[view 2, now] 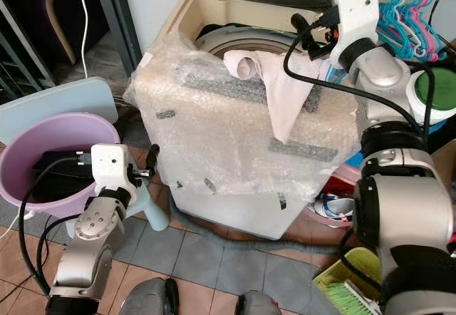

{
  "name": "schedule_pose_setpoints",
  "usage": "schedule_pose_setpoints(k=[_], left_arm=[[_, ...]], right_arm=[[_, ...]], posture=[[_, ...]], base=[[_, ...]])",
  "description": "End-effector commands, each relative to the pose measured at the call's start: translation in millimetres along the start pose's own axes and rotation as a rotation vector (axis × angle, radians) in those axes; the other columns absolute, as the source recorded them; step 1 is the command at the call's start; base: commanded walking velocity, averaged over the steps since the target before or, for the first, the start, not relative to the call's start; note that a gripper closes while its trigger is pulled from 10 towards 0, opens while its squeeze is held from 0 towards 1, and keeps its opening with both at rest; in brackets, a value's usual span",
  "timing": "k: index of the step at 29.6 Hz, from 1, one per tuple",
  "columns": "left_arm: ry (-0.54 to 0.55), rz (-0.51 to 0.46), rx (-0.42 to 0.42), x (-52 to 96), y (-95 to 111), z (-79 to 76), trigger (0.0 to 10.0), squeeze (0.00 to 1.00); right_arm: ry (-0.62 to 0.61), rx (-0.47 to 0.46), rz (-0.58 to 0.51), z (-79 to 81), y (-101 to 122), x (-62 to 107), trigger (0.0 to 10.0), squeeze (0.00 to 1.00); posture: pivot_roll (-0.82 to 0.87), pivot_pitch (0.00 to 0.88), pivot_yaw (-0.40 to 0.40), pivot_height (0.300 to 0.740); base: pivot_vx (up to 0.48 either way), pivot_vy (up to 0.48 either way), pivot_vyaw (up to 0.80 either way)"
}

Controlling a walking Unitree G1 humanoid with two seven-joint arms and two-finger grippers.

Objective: Clothes washing

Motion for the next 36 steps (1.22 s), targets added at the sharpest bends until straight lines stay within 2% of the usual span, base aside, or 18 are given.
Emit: schedule_pose_setpoints(k=[1,3,4,6,8,9,10,13,15,16,17,19,20,21,22,25,30,36], left_arm=[[0.002,0.001,0.003,1.5,1,1.1,10.0,0.0],[0.002,0.005,0.005,1.5,0,1.5,10.0,0.0],[-0.006,0.006,0.007,0.6,0,-0.9,10.0,0.0],[-0.011,0.005,0.007,-0.3,0,-2.9,10.0,0.0],[-0.016,0.001,0.006,-1.2,1,-4.3,10.0,0.0],[-0.016,0.001,0.006,-1.2,1,-4.3,10.0,0.0],[-0.016,-0.002,0.003,-1.3,2,-3.9,10.0,0.0],[-0.012,-0.004,-0.002,-0.4,2,-1.4,10.0,0.0],[-0.003,-0.003,-0.006,0.4,2,2.2,10.0,0.0],[0.01,-0.002,-0.009,1.0,2,5.0,10.0,0.0],[0.01,-0.002,-0.009,1.0,2,5.0,10.0,0.0],[0.013,-0.005,-0.011,1.1,2,5.1,10.0,0.0],[0.014,-0.006,-0.011,1.1,2,4.7,10.0,0.0],[0.014,-0.006,-0.011,1.1,2,4.5,10.0,0.0],[0.016,-0.005,-0.011,1.1,2,4.6,10.0,0.0],[0.019,-0.003,-0.01,0.6,2,4.9,10.0,0.0],[0.016,-0.001,-0.01,0.1,2,4.4,10.0,0.0],[0.032,-0.012,-0.024,-3.0,4,8.6,10.0,0.0]], right_arm=[[0.119,0.031,-0.003,17.1,-2,2.8,10.0,0.0],[0.237,0.017,0.015,34.6,-13,11.8,10.0,0.0],[0.289,0.009,0.067,43.9,-27,18.1,10.0,0.0],[0.297,0.012,0.115,47.4,-38,20.4,10.0,0.0],[0.236,0.081,0.237,44.1,-61,21.9,10.0,0.0],[0.236,0.081,0.237,44.1,-61,21.9,10.0,0.0],[0.156,0.104,0.33,36.0,-77,24.2,10.0,0.0],[0.091,0.124,0.38,26.5,-83,25.4,10.0,0.0],[-0.005,0.138,0.4,11.1,-81,23.5,10.0,0.0],[-0.144,0.174,0.359,-12.4,-66,18.8,10.0,0.0],[-0.144,0.174,0.359,-12.4,-66,18.8,10.0,0.0],[-0.316,0.172,0.225,-43.4,-28,10.6,10.0,0.0],[-0.355,0.176,0.163,-52.3,-11,7.6,10.0,0.0],[-0.361,0.179,0.147,-54.0,-7,6.7,10.0,0.0],[-0.394,0.193,0.093,-59.9,7,5.2,10.0,0.0],[-0.393,0.211,0.029,-60.0,20,3.3,10.0,0.0],[-0.355,0.226,-0.005,-51.4,24,1.5,10.0,0.0],[-0.256,0.175,-0.079,-19.3,21,2.8,10.0,0.0]], posture=[[-0.02,0.076,-0.012,0.74],[-0.02,0.074,-0.011,0.74],[-0.02,0.073,-0.008,0.74],[-0.02,0.073,-0.005,0.74],[-0.02,0.073,-0.005,0.74],[-0.02,0.073,-0.005,0.74],[-0.01,0.071,-0.003,0.74],[-0.01,0.071,-0.003,0.74],[0.0,0.071,-0.005,0.74],[0.0,0.072,-0.005,0.74],[0.0,0.072,-0.005,0.74],[0.0,0.072,-0.007,0.74],[0.0,0.072,-0.008,0.74],[0.0,0.072,-0.008,0.74],[0.0,0.073,-0.008,0.74],[-0.01,0.077,-0.006,0.74],[-0.02,0.08,-0.001,0.74],[-0.04,0.085,0.004,0.74]], base=[[0.0,0.0,0.0],[0.0,0.0,0.0],[0.0,0.0,0.0],[0.0,0.0,0.0],[0.0,0.0,0.0],[0.0,0.0,0.0],[0.0,0.0,0.0],[0.0,0.0,0.0],[0.0,0.0,0.0],[0.0,0.0,0.0],[0.0,0.0,0.0],[0.0,0.0,0.0],[0.0,0.0,0.0],[0.0,0.0,0.0],[0.0,0.0,0.0],[0.0,0.0,0.0],[0.0,0.0,0.0],[0.0,0.0,0.0]])
Point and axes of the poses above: a point about 5 cm out from each wrist's last joint towards the gripper, its own x axis pointing back from the gripper into the wrist, its own y axis along the axis of the wrist's last joint, z = x × y, the point moved 6 cm from there along -x, pointing out of the wrist towards the gripper, and after that the axes turned 4 degrees about x, right-handed, at the moved point
